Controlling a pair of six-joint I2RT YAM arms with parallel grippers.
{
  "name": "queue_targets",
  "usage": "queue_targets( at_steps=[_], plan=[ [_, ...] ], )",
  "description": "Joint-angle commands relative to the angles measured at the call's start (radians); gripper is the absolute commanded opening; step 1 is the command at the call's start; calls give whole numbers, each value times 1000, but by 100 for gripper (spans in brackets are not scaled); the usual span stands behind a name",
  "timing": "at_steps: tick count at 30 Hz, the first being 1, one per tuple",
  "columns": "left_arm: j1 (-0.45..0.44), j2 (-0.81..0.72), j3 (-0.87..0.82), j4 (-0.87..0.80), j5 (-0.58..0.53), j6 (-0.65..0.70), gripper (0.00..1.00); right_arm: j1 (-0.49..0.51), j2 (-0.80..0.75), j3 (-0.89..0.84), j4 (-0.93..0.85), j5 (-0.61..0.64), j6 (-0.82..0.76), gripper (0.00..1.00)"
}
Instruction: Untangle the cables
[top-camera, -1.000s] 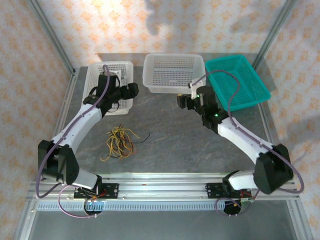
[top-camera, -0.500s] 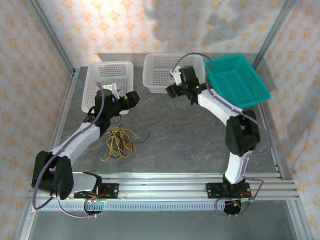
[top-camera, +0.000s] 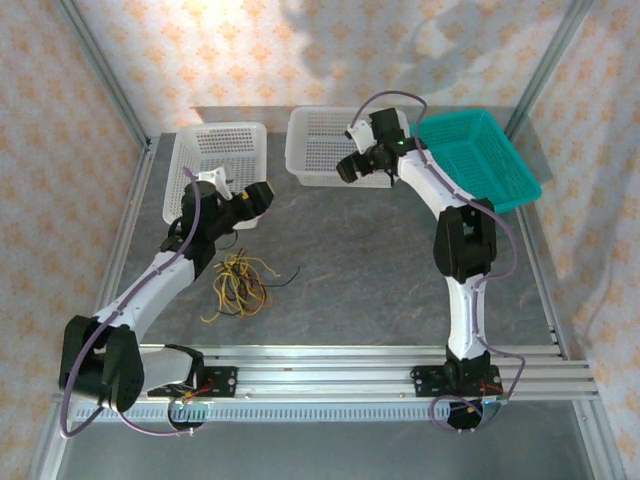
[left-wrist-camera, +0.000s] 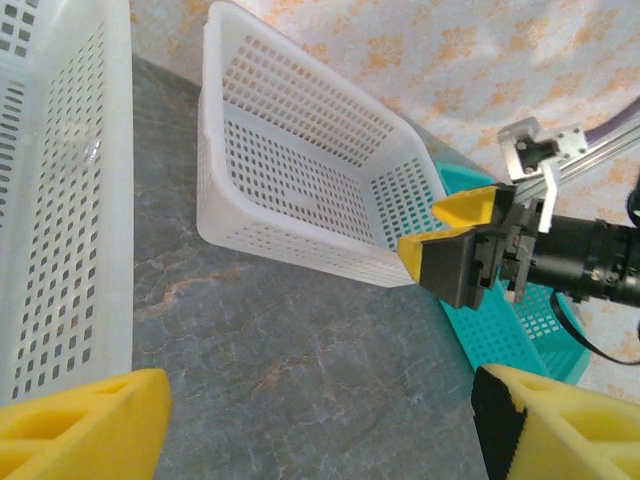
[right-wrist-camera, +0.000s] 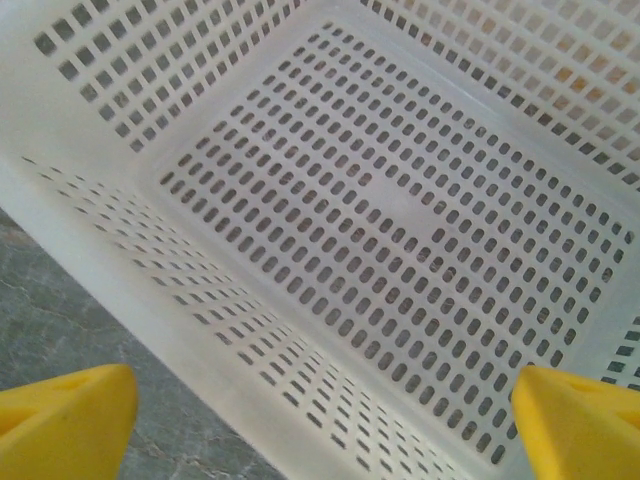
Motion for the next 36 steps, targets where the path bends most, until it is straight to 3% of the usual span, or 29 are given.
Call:
queue_targets(
  at_steps=[1, 9, 14, 18, 25, 30, 36],
  plan=[
    [14, -18, -16, 25, 1, -3, 79, 6, 32, 26, -69, -25, -43, 96],
    [19, -17, -5, 30, 4, -1, 78, 8, 50, -23, -13, 51, -5, 94],
    [20, 3, 0, 44, 10, -9, 77, 21, 46, -5, -47, 33, 1, 77],
    [22, 21, 4, 59, 16, -14, 77, 63, 37, 4, -65, 25, 24, 56],
    [30, 30, 18, 38, 15, 1, 77, 180, 27, -6, -90, 108, 141, 37],
    [49, 16, 17, 16, 15, 6, 77, 245, 40, 29, -91, 188, 310, 28],
    [79, -19, -5, 1, 10, 6, 77, 282, 44, 42, -16, 103, 607, 27]
  ],
)
